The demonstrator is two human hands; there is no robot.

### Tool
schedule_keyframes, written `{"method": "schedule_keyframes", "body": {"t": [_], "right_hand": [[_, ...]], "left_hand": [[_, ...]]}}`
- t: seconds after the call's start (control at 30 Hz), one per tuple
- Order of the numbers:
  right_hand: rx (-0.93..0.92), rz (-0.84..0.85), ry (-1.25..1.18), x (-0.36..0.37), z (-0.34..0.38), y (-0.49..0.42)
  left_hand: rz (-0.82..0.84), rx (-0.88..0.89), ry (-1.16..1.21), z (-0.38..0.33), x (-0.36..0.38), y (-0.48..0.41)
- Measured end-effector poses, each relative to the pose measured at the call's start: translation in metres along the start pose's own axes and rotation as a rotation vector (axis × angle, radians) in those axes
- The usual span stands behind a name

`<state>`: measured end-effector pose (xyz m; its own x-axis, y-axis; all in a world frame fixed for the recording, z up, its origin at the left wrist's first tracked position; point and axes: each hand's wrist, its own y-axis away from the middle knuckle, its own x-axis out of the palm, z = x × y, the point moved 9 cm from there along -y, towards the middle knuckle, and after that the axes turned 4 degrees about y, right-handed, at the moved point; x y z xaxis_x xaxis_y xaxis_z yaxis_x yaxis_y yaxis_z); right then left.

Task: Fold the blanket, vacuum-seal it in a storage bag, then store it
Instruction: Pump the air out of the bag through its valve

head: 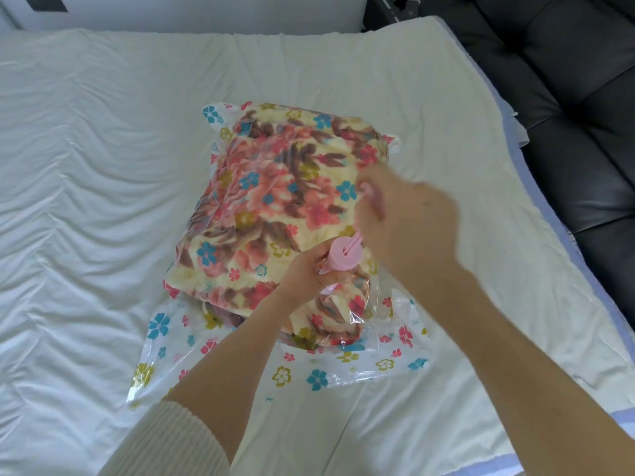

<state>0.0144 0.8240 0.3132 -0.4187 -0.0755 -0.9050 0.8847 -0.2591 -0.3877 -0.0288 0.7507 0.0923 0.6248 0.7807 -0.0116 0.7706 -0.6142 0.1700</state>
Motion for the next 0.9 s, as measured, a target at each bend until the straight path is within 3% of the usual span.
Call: {"method": "schedule_keyframes", "body": {"t": [0.07, 0.13, 0.23, 0.3, 0.4, 0.5, 0.63, 0.7, 0.8, 0.87, 0.9], "right_hand": [[0.084, -0.171, -0.104, -0.043, -0.004, -0.007], [0.183, -0.211, -0.129, -0.027, -0.015, 0.007], [0.084, 0.134, 0.009, 0.068, 0.001, 0.032], [0.062, 0.139, 0.020, 0.063, -0.002, 0.023], [0.024, 0.047, -0.055, -0.005, 0.000, -0.001], [0.180, -0.190, -0.148, -0.040, -0.013, 0.004], [0.159, 0.106, -0.046, 0.069, -0.002, 0.039], [0.136, 0.123, -0.022, 0.056, -0.003, 0.030], [0.068, -0.037, -0.083, -0.017, 0.002, 0.008], [0.167, -0.289, -0.190, -0.044, -0.008, 0.007], [0.215, -0.332, -0.208, -0.036, -0.014, 0.015]], "left_hand": [[0.003, 0.013, -0.014, 0.000, 0.000, -0.002], [0.003, 0.011, -0.010, 0.003, 0.000, -0.002], [0.002, 0.016, -0.010, 0.007, 0.002, 0.002], [-0.007, 0.004, 0.001, 0.005, 0.001, 0.002], [0.003, 0.001, 0.007, 0.003, 0.000, 0.000], [0.019, 0.020, -0.011, 0.002, 0.003, 0.000], [0.020, 0.028, 0.012, 0.004, 0.005, 0.004], [-0.003, 0.035, 0.000, 0.003, 0.002, 0.005], [0.005, 0.032, 0.029, 0.003, 0.000, 0.002], [0.017, 0.031, 0.047, 0.002, 0.002, 0.002], [0.017, 0.029, 0.048, 0.003, 0.003, 0.002]]}}
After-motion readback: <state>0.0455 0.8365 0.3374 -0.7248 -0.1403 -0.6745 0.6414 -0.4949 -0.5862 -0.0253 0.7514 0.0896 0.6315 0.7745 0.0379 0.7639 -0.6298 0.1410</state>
